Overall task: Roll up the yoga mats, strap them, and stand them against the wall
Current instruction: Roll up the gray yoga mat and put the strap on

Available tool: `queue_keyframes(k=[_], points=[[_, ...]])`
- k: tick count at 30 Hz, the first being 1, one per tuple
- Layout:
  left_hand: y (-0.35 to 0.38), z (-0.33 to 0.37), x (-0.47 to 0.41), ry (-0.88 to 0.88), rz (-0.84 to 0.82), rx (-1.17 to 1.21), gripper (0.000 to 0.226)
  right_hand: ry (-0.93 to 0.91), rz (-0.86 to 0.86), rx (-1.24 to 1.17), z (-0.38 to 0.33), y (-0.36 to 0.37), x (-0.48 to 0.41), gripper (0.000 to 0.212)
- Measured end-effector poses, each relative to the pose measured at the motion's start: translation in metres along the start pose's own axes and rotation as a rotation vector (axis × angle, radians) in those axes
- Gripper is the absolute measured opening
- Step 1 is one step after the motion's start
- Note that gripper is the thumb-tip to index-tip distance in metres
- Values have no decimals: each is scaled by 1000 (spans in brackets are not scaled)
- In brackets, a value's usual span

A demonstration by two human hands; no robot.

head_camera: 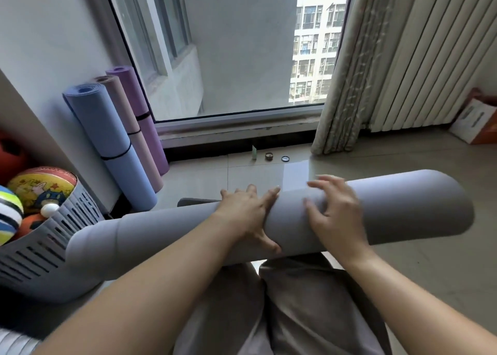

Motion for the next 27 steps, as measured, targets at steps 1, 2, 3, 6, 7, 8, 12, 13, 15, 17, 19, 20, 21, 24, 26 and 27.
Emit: queue_keyframes(k=[1,2,3,6,7,8,12,13,15,17,19,20,21,24,26,27], points=[[0,-2,-1,2,-5,14,114,175,178,-211,17,-17,5,32],[1,-4,-3,2,-3,34,111,425,331,-387,42,-28,14,29],[1,-5,-5,4,-4,55,110,732,425,-528,68,-31,26,35],[4,-6,-9,-8,-17,92,106,1339,206,-1020,105,1,47,56],[4,-7,-9,-11,-18,92,105,1372,50,-1204,100,13,44,55],[4,-7,-9,-10,-14,88,104,1367,-86,-1349,92,22,39,56],[2,-13,-10,1,41,130,101,1302,-243,-1475,75,32,23,73],[1,-16,-10,2,52,162,101,1277,-255,-1476,72,33,18,75],[-4,-25,-13,0,79,198,102,1195,-275,-1436,62,32,3,73],[-16,-33,-16,-15,107,256,105,1053,-273,-1370,44,26,-20,74],[-32,-45,-21,-41,123,377,106,875,-277,-1270,16,19,-44,79],[-37,-51,-23,-50,122,481,100,793,-271,-1213,2,18,-54,85],[-44,-56,-25,-48,151,633,92,711,-257,-1163,-11,17,-64,92],[-56,-69,-26,-84,358,1093,55,509,-163,-979,-32,20,-84,99],[-50,-79,-25,-172,465,1246,37,370,-155,-834,-41,27,-85,86],[-44,-81,-23,-206,506,1323,33,331,-170,-766,-42,33,-82,86]])
Point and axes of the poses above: each hand's wrist, its own x-axis away from the middle knuckle, its own y-axis out of the palm, z = x × y, the point moved 6 cm from there along -x, towards the middle knuckle, and after that the axes turned 14 degrees about y, right-handed, at the moved point
